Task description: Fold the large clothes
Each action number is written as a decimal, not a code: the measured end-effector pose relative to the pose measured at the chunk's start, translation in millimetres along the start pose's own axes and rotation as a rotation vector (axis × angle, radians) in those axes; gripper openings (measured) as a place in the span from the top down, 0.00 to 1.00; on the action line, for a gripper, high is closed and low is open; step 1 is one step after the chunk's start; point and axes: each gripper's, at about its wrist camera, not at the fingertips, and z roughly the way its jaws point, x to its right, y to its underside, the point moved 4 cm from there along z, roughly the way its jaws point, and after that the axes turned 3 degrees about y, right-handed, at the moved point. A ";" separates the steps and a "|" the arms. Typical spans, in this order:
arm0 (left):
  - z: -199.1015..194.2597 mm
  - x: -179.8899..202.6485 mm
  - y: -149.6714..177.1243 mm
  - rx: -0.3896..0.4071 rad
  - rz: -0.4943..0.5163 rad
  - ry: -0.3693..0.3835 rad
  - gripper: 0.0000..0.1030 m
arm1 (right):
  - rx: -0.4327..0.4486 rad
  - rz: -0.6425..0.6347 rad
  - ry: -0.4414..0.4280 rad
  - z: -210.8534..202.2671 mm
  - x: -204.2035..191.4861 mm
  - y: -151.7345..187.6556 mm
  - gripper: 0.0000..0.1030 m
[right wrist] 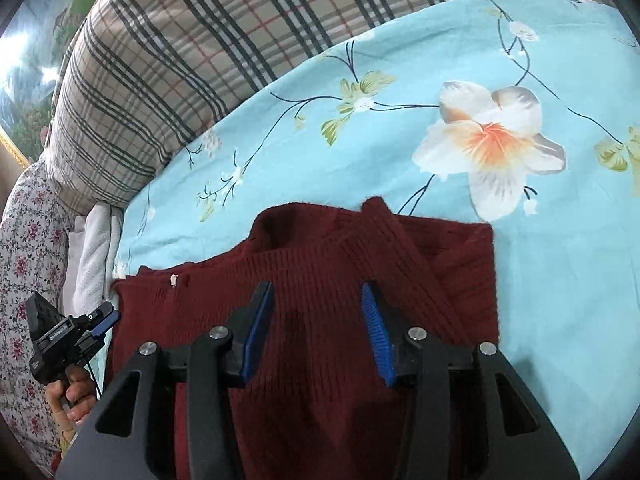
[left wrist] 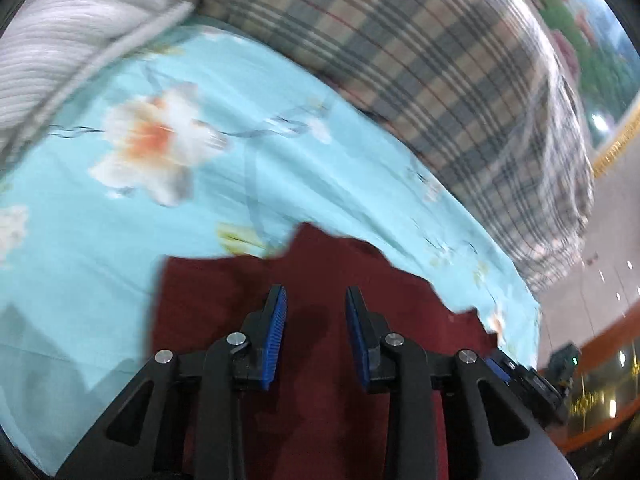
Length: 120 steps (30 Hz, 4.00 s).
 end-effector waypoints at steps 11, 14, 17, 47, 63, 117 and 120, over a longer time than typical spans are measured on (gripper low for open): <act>-71.7 1.5 61.7 -0.025 0.002 0.076 0.49 | 0.070 0.043 -0.051 -50.6 -16.4 19.5 0.55; -81.2 14.6 101.2 -0.078 0.017 0.111 0.30 | 0.030 0.041 -0.089 -52.1 -26.6 45.2 0.55; -86.1 23.8 137.9 -0.145 0.024 0.137 0.28 | -0.006 0.040 -0.117 -52.3 -34.4 70.9 0.55; -51.9 -34.5 128.0 0.028 -0.229 0.029 0.82 | -0.213 -0.176 -0.137 23.2 -130.7 118.6 0.97; -48.7 183.6 139.4 -0.063 0.259 0.323 0.89 | -0.300 0.207 -0.414 14.0 -65.4 94.0 0.92; 38.8 281.6 260.9 -0.311 0.643 0.237 0.43 | -0.103 -0.005 -0.134 -45.4 49.1 2.4 0.42; 12.4 271.6 249.3 -0.285 0.620 0.248 0.33 | -0.077 -0.013 -0.114 -60.7 48.9 8.0 0.33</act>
